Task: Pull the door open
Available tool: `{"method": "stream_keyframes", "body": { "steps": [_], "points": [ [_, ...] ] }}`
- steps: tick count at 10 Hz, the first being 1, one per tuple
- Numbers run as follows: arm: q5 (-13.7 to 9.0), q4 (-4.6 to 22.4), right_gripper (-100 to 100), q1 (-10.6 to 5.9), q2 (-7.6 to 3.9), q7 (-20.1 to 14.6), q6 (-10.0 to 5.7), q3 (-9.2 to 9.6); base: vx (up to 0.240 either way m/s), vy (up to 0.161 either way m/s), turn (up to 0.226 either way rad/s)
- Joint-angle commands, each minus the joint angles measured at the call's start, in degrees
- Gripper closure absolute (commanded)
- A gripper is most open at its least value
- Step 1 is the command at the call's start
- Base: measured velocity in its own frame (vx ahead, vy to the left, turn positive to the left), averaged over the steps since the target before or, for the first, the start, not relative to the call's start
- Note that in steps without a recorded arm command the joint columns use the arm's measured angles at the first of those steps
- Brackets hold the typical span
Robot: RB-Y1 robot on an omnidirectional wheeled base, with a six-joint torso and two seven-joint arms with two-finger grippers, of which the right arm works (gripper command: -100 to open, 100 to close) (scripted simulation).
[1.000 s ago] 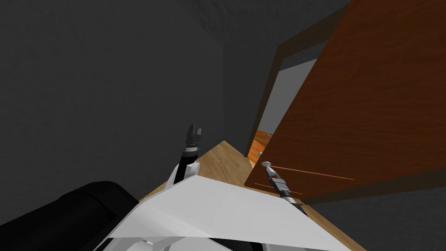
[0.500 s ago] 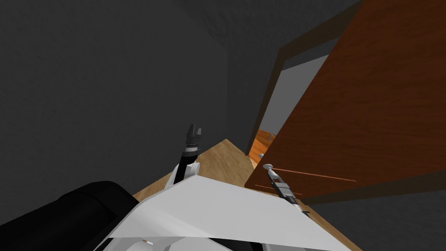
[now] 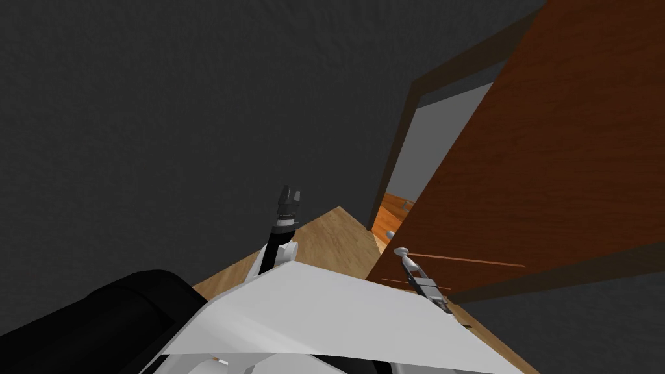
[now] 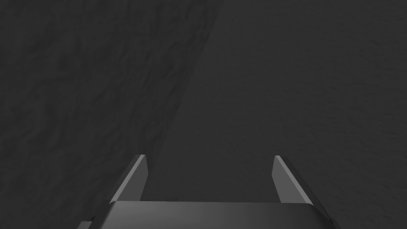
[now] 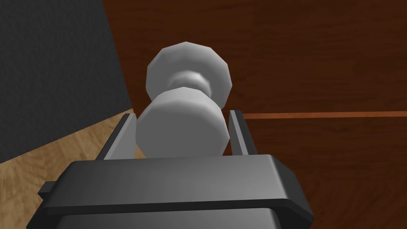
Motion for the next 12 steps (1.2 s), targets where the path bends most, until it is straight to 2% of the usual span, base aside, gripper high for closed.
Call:
{"method": "stream_keyframes", "body": {
  "steps": [1, 10, 11, 12],
  "points": [
    [0.1, 0.3, 100, 0.09, -0.09, -0.3, -0.78, 0.29, -0.183, -0.079, 0.160],
    [0.5, 4.3, 100, 0.48, -0.83, -2.2, -6.08, 1.94, -0.190, -0.073, 0.149],
    [0.5, 3.5, 100, 0.69, -0.82, -2.0, -5.40, 1.91, -0.075, -0.023, 0.028],
    [0.5, 4.0, 100, 0.59, -0.81, -2.1, -5.74, 2.18, -0.149, -0.030, 0.152]
  ]
}}
